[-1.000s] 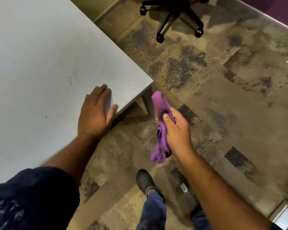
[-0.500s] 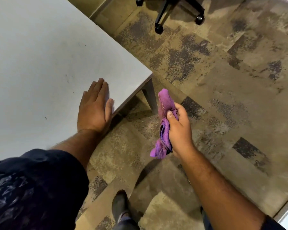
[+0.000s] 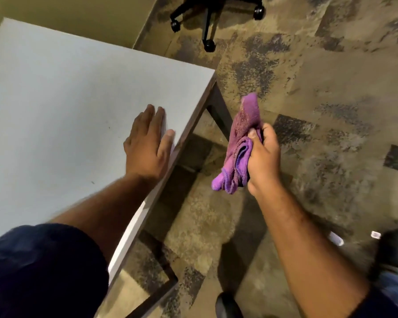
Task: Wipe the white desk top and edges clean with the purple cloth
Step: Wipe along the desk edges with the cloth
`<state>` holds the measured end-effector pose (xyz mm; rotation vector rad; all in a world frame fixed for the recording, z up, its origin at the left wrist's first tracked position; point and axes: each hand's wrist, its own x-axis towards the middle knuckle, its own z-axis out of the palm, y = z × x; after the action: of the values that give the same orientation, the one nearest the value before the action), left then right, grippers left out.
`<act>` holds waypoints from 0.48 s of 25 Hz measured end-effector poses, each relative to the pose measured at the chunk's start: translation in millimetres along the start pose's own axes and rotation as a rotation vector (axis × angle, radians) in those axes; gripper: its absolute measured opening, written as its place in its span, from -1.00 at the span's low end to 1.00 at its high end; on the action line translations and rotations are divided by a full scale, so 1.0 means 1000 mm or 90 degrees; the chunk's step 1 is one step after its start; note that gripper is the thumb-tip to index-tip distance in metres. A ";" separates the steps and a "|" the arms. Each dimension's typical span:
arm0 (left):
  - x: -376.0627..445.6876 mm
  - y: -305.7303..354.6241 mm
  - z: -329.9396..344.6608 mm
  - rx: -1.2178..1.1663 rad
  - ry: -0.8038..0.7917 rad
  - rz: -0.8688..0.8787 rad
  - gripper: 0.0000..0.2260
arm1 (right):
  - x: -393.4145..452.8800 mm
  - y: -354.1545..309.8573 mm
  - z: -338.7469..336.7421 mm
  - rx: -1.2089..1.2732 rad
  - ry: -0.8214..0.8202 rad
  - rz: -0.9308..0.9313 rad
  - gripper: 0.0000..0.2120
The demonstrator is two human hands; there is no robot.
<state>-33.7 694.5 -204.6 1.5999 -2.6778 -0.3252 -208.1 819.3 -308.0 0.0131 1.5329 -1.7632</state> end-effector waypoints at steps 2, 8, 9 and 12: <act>-0.002 0.000 0.002 0.000 0.027 0.016 -0.41 | 0.000 0.020 -0.002 0.024 0.008 -0.005 -0.83; -0.002 -0.009 0.011 -0.066 0.121 0.058 -0.55 | 0.008 0.035 0.013 0.037 0.011 -0.114 -0.72; -0.002 -0.011 0.012 -0.069 0.129 0.062 -0.56 | 0.013 0.030 0.020 0.034 0.017 -0.136 -0.69; -0.004 -0.009 0.013 -0.087 0.134 0.065 -0.58 | 0.024 0.008 0.039 0.021 0.041 -0.197 -0.55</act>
<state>-25.0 695.8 -218.4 1.3722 -2.5093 -0.3105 -202.2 773.4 -315.4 -0.1608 1.6193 -2.0466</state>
